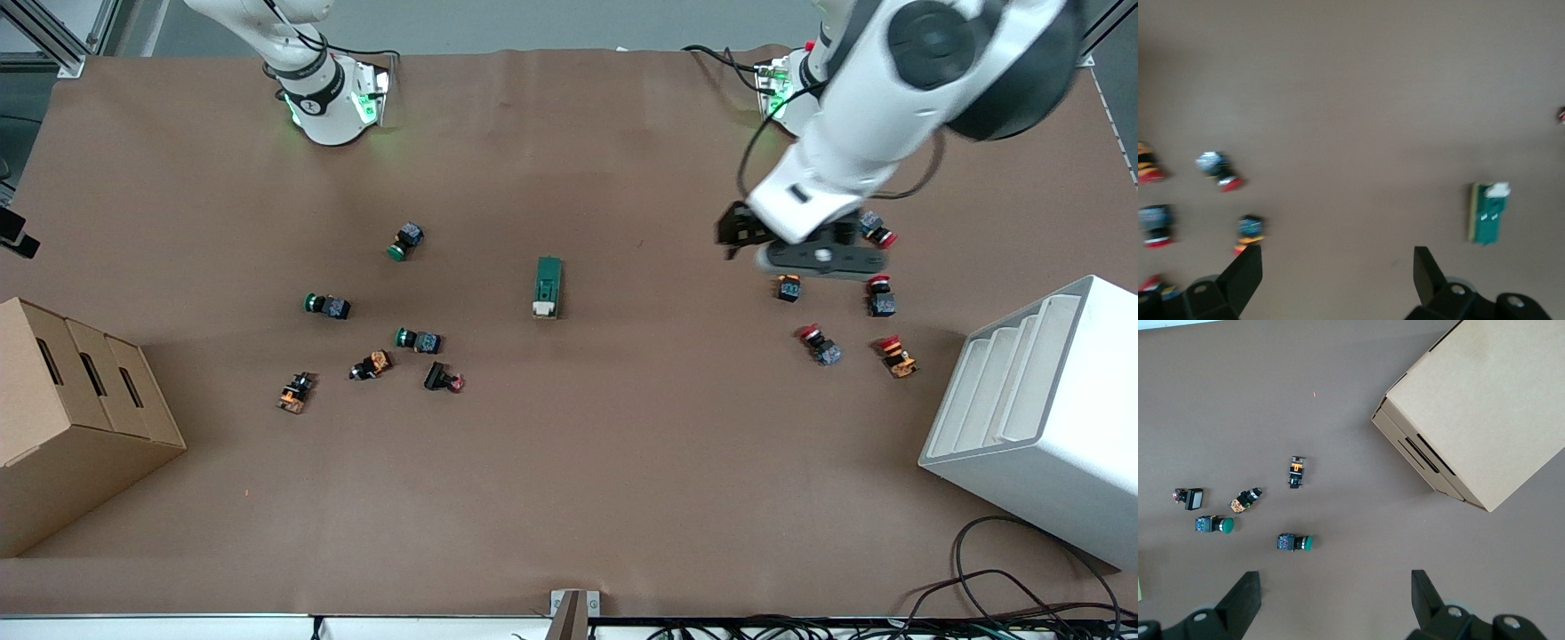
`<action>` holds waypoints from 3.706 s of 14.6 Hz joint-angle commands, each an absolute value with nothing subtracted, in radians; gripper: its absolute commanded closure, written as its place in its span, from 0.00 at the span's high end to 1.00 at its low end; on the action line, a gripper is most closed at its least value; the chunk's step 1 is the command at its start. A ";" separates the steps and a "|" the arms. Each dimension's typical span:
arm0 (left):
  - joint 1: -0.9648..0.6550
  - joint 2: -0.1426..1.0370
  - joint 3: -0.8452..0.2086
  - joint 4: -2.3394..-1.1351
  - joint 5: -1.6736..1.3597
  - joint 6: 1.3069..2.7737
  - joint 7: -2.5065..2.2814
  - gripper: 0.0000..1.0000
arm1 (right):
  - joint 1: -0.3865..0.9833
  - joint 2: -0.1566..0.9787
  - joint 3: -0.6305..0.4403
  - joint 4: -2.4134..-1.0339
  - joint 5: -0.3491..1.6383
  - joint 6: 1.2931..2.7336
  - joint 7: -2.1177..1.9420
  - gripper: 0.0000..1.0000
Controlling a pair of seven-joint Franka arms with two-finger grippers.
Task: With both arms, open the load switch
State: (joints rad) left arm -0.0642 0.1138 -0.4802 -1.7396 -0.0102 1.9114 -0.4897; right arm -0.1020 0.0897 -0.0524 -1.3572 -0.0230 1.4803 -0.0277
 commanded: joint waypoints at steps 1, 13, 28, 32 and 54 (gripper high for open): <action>-0.122 0.150 -0.531 -1.822 0.009 2.078 -0.641 1.00 | -0.112 0.092 -0.046 -1.351 -0.021 1.471 -0.035 1.00; -0.641 0.581 -0.531 -1.822 0.950 2.240 -1.959 1.00 | -0.120 0.104 -0.046 -1.356 -0.023 1.474 -0.031 1.00; -0.845 0.836 -0.519 -1.819 1.696 1.927 -2.393 0.99 | -0.052 0.198 -0.038 -1.358 -0.005 1.491 -0.025 1.00; -0.874 0.891 -0.497 -1.821 1.811 1.847 -2.463 0.99 | 0.017 0.221 -0.038 -1.374 0.028 1.491 0.070 1.00; -0.922 0.946 -0.477 -1.804 1.825 1.796 -2.530 1.00 | 0.640 0.650 -0.038 -1.482 0.164 2.128 1.622 1.00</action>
